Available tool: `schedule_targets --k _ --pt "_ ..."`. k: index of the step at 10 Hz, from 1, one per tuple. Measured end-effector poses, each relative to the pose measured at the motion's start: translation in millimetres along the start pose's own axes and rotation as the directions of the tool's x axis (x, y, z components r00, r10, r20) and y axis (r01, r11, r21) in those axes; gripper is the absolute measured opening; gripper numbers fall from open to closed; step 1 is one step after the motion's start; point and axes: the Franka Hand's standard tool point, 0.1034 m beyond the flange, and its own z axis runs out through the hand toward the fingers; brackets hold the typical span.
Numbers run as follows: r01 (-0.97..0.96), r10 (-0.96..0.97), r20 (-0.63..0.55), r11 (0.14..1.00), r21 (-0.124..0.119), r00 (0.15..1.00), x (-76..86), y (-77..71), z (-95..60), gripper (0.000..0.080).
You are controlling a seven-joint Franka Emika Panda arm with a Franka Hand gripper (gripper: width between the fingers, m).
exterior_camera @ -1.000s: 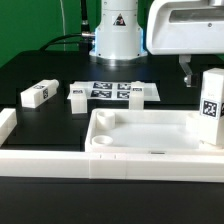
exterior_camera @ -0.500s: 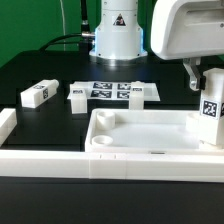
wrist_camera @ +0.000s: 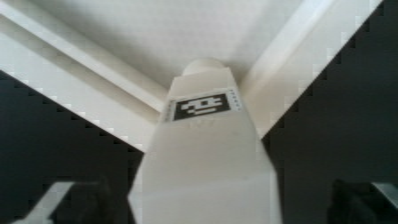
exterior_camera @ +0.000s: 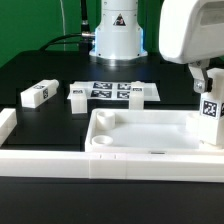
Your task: Assemble desk
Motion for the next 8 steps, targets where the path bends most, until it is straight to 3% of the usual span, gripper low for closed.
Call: schedule_targets --k 1,3,8 --pt "0.000 0.000 0.000 1.000 0.000 1.000 0.1 -0.1 0.0 0.0526" --pt "-0.001 0.001 0.000 1.000 0.000 1.000 0.0 0.0 0.0 0.0288" --pt "-0.028 0.028 0.000 1.000 0.000 1.000 0.0 0.0 0.0 0.0288"
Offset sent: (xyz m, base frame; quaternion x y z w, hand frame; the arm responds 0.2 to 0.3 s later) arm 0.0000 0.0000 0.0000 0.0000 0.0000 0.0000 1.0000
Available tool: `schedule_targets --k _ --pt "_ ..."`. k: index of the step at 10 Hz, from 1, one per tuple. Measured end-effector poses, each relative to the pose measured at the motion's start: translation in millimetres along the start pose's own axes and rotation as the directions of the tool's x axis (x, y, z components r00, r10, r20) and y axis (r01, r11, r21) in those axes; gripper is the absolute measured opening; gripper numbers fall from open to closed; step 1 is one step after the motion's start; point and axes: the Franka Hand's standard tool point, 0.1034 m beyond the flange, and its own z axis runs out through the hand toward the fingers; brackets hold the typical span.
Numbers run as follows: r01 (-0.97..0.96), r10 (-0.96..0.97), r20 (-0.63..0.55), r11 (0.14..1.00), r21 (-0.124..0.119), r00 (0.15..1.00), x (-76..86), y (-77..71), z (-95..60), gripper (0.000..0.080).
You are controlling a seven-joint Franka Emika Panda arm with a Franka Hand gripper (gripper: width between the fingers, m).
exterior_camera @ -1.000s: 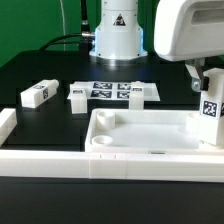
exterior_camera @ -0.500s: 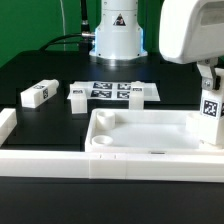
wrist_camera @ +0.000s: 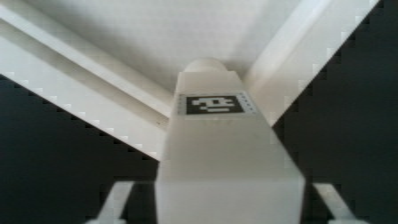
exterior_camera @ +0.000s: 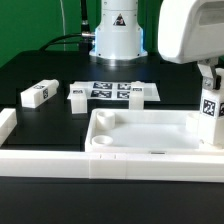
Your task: Assemble desk
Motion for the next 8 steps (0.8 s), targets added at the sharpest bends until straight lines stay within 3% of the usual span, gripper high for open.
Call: schedule_targets --k 4,6,8 --pt "-0.324 0.324 -0.006 0.946 0.005 0.946 -1.1 1.7 0.4 0.0290" --pt "-0.470 0.470 -0.016 0.883 0.009 0.883 -0.5 3.2 1.0 0.0290" --pt "-0.648 0.648 -0.012 0.761 0.018 0.761 -1.7 5.4 1.2 0.0290"
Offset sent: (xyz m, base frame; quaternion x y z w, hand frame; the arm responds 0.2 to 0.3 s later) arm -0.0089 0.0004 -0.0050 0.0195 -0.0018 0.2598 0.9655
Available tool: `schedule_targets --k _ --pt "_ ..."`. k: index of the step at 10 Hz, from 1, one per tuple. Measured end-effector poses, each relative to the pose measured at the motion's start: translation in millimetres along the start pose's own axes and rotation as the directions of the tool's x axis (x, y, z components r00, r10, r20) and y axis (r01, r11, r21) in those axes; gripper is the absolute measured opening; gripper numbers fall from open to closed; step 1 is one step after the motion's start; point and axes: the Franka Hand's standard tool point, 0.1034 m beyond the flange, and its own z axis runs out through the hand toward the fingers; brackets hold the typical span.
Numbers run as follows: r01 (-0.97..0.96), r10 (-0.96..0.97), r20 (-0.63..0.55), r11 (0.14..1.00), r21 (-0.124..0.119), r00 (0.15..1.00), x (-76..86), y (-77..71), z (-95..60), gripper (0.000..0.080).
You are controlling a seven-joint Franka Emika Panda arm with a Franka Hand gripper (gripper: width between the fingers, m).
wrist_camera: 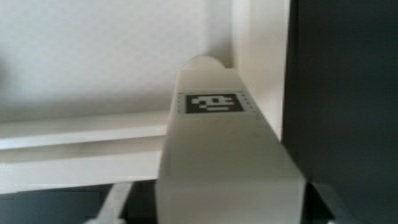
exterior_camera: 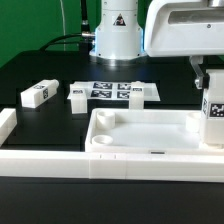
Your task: Assemble desk
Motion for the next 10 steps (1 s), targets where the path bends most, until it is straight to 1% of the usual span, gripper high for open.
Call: schedule_targets --k 1,2,3,6,7,9,10 --pt "-0.091 0.091 0.003 0.996 0.007 0.996 0.4 1.5 0.1 0.0290" --pt "-0.189 0.189 0.005 0.982 0.006 0.982 0.3 2.2 0.2 0.0290" --pt "-0.240 0.240 0.006 0.971 0.007 0.971 0.4 2.8 0.2 0.0290" --pt "-0.489 0.489 0.007 0.872 0.003 0.872 0.4 4.4 0.7 0.0290" --pt "-0.516 0.516 0.009 0.857 0.004 0.857 0.4 4.8 0.7 0.0290" --pt "-0.617 0.616 0.017 0.787 0.007 0.787 0.8 6.5 0.7 0.0290" --pt "-0.638 0.638 0.018 0.770 0.007 0.770 0.7 6.5 0.7 0.0290"
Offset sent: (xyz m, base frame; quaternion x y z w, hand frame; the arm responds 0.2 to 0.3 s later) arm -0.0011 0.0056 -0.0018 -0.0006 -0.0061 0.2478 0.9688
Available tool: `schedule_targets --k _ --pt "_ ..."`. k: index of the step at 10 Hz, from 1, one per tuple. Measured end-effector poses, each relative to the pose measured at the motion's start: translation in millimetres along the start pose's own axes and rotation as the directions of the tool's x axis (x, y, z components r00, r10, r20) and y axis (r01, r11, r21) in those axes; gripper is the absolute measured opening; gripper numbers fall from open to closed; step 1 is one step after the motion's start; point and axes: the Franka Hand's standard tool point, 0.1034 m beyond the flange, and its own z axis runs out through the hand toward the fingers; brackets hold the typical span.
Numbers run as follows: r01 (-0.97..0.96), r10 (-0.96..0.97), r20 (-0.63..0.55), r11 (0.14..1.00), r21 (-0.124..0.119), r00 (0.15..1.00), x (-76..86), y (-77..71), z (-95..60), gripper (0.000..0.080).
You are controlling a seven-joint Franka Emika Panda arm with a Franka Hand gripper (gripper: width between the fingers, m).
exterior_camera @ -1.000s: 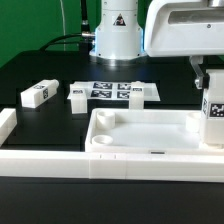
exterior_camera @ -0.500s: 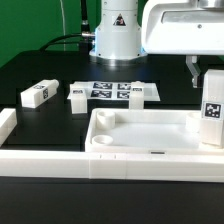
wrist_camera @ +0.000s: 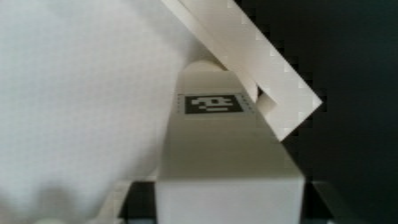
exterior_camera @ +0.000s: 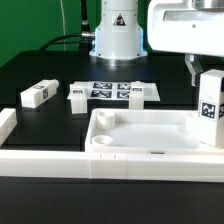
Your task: Assemble desk
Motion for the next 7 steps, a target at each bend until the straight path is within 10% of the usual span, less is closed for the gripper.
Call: schedule_targets --k 3,7 --pt "0.026 -0.026 0.000 1.000 0.001 1.000 -0.3 -0.4 0.0 0.0523" --pt "0.225 -0.225 -0.001 0.974 0.001 0.974 -1.8 -2.2 -0.4 0.0641"
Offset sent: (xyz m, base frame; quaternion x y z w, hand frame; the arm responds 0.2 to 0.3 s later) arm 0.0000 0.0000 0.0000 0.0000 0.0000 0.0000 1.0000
